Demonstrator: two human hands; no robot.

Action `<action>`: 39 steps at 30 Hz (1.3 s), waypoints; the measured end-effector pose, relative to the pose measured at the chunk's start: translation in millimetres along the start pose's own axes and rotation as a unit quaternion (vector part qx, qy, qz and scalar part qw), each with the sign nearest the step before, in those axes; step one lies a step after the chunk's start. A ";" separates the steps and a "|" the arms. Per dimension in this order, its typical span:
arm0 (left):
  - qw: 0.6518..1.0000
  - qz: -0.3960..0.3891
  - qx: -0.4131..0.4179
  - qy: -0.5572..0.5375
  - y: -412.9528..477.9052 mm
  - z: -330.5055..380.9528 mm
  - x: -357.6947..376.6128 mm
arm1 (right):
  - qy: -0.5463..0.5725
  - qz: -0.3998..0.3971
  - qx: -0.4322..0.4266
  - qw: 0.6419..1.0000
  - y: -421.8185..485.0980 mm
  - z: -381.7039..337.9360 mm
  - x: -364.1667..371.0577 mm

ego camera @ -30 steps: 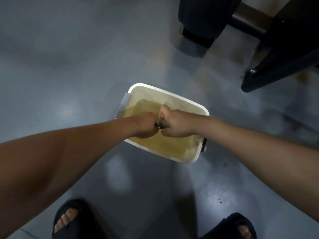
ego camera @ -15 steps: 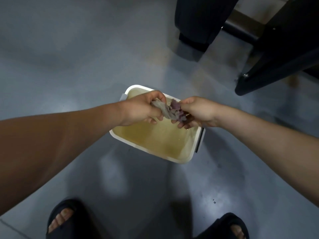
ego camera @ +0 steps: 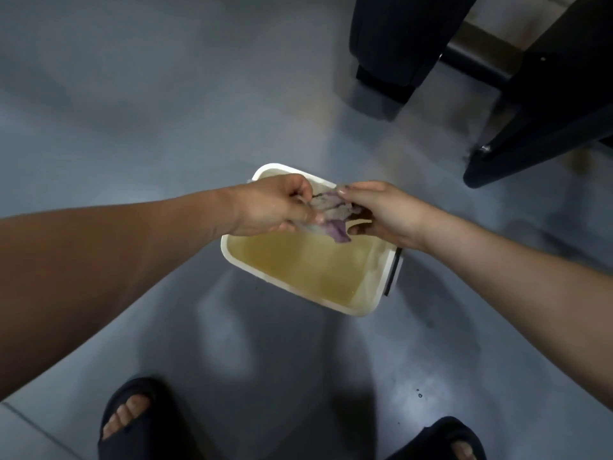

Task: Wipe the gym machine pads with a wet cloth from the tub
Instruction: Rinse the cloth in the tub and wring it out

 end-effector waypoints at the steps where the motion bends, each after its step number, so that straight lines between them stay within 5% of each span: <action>1: 0.998 0.016 0.010 0.057 -0.7 -0.2 -2.2 | 0.028 0.007 -0.002 1.000 -0.1 -3.1 -1.9; 7: 0.994 0.005 0.036 0.103 -11.0 14.8 -2.4 | 0.051 0.044 0.021 0.998 0.3 -17.6 -8.1; 12: 0.995 -0.038 0.013 0.093 -12.9 27.3 1.9 | 0.156 -0.020 0.026 0.987 0.4 -22.9 -6.7; 16: 0.996 0.067 0.040 0.052 -7.6 25.4 -6.6 | 0.160 -0.016 -0.005 0.987 -2.8 -25.0 -2.2; 20: 0.980 0.150 0.045 -0.125 -1.2 24.0 -8.0 | 0.183 0.007 0.006 0.983 -0.8 -25.4 -1.1; 25: 0.963 0.147 0.020 -0.226 -1.3 22.9 -4.8 | 0.207 0.073 0.011 0.976 10.5 -12.4 -2.1; 29: 0.968 0.132 0.058 -0.204 -2.1 28.0 -2.6 | 0.186 0.073 0.005 0.980 15.0 -9.3 -0.8; 34: 0.965 0.224 0.089 -0.103 0.3 30.8 -6.2 | 0.246 0.120 -0.005 0.962 20.6 -8.7 0.4; 39: 0.961 0.197 0.076 -0.177 0.9 33.0 -0.7 | 0.317 0.097 0.016 0.943 20.9 -12.7 0.5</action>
Point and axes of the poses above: each hand's wrist, its own y-axis towards the middle knuckle, its own x-axis out of the palm, z = x × y, the point moved 4 cm from there along y, towards the middle knuckle, and after that the axes turned 6 degrees about z, right-handed, at the moved point
